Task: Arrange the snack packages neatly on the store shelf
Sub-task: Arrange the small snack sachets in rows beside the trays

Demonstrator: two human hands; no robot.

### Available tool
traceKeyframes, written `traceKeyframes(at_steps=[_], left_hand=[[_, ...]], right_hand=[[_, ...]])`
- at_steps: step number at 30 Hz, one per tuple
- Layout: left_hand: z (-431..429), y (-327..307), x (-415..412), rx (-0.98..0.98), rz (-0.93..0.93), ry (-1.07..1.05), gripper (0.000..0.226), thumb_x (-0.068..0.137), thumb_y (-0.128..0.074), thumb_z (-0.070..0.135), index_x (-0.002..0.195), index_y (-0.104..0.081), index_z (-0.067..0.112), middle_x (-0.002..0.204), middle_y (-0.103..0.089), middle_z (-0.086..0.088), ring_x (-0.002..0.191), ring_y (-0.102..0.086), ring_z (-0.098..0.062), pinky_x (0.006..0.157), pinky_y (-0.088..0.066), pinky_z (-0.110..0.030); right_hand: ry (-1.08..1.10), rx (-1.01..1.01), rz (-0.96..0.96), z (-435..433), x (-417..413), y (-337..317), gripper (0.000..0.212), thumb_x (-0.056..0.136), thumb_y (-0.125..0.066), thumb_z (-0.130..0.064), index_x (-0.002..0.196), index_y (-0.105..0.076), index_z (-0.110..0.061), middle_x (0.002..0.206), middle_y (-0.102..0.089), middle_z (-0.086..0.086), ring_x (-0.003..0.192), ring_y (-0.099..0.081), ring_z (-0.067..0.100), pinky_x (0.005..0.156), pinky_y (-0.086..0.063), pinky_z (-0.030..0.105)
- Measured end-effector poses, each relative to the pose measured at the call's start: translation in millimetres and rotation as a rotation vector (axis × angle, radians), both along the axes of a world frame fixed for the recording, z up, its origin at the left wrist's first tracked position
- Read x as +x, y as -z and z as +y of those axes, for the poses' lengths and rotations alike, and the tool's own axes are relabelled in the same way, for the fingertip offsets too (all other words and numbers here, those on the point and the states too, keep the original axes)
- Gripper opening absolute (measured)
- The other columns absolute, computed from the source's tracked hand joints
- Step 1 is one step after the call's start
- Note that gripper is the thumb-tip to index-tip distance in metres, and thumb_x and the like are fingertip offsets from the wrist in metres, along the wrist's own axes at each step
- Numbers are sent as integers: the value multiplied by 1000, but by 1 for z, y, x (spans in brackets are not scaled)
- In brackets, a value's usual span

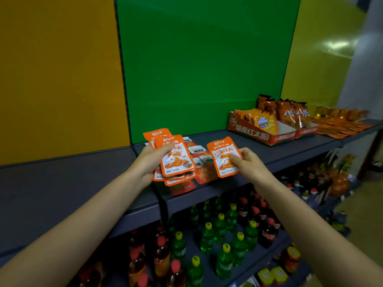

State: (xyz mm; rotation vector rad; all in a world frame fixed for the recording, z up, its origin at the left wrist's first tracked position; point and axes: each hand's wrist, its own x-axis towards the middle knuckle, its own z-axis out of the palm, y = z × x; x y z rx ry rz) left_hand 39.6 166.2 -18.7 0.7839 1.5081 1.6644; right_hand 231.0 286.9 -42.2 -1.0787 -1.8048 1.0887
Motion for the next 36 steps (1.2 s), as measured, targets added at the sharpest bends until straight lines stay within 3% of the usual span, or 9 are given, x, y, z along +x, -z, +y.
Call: traceKeyframes(at_steps=[3,10,15,19,28,36], left_hand=[[37,-7,1,15,17,-7,12,89,-62,21,85,-61,10,61,-72,-2,42,-66,-11,41,-53,-22],[118,-27,-9,45,72,-35,13,90,-61,20,82,-60,10,50,-69,1,42,-65,-10,42,-54,-22],[154,-38,-16,32,86,-79,12,89,-62,22,84,-59,11,52,-69,1,43,-66,-11,42,-54,-23],[171,-36,-20,5,95,-138,12,88,-62,23,87,-60,11,52,-70,1,43,-66,-12,41,-52,-21],[191,-36,-10,11,107,-286,13,89,-62,26,88,-60,13,56,-71,0,45,-67,-13,42,-53,-22],[217,-30,9,9,84,-364,11,88,-62,23,85,-61,13,56,-71,-1,46,-67,-13,42,-54,-23]], right_hand=[[-15,0,-31,40,3,0,11,97,-47,-23,102,-49,-13,108,-62,7,92,-60,18,74,-47,30],[-25,3,-159,143,-23,-10,5,95,-49,-20,96,-48,-15,114,-64,13,93,-61,21,83,-49,36],[-15,18,-314,188,-57,4,29,96,-46,-27,117,-48,-8,119,-62,12,107,-61,27,94,-48,40],[-52,28,-392,214,-82,12,34,96,-44,-29,122,-47,-6,125,-59,14,111,-57,30,88,-44,35],[-193,361,-789,259,-110,0,47,96,-38,-43,124,-53,-9,130,-55,13,119,-52,31,90,-41,35],[-317,606,-890,276,-120,6,55,97,-32,-47,126,-54,-6,131,-56,14,121,-51,31,94,-42,35]])
